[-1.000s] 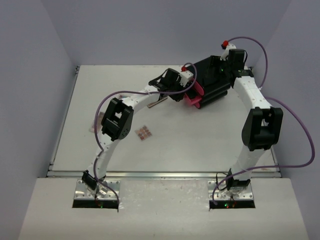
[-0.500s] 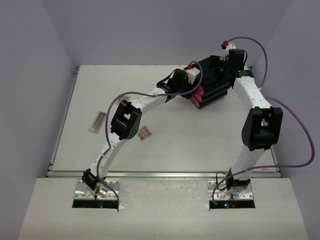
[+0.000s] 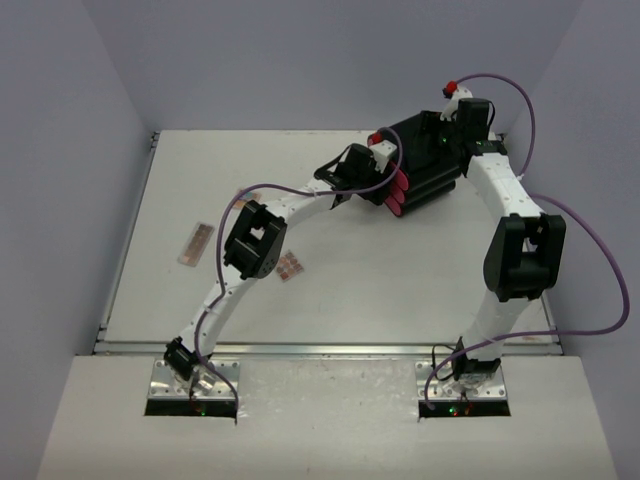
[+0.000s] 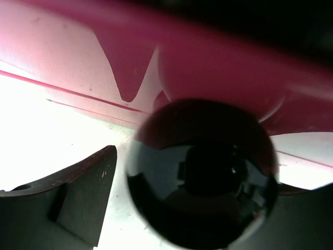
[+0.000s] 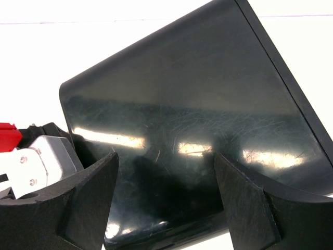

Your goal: Organize the makeup

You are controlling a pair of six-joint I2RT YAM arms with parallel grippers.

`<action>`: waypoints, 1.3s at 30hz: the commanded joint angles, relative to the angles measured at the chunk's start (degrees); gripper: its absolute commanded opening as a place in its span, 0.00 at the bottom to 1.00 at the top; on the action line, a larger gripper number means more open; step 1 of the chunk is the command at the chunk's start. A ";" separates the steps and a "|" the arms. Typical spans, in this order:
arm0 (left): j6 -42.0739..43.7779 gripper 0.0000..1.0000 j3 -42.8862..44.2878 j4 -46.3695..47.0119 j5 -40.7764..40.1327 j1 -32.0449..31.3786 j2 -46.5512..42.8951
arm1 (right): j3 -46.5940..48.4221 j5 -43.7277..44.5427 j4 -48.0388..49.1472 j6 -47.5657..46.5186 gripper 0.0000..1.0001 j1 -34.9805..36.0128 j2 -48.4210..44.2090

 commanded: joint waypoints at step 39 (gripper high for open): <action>2.09 0.50 -10.22 10.59 5.37 1.57 -4.61 | -3.90 0.14 -7.07 -0.39 0.77 -0.17 0.60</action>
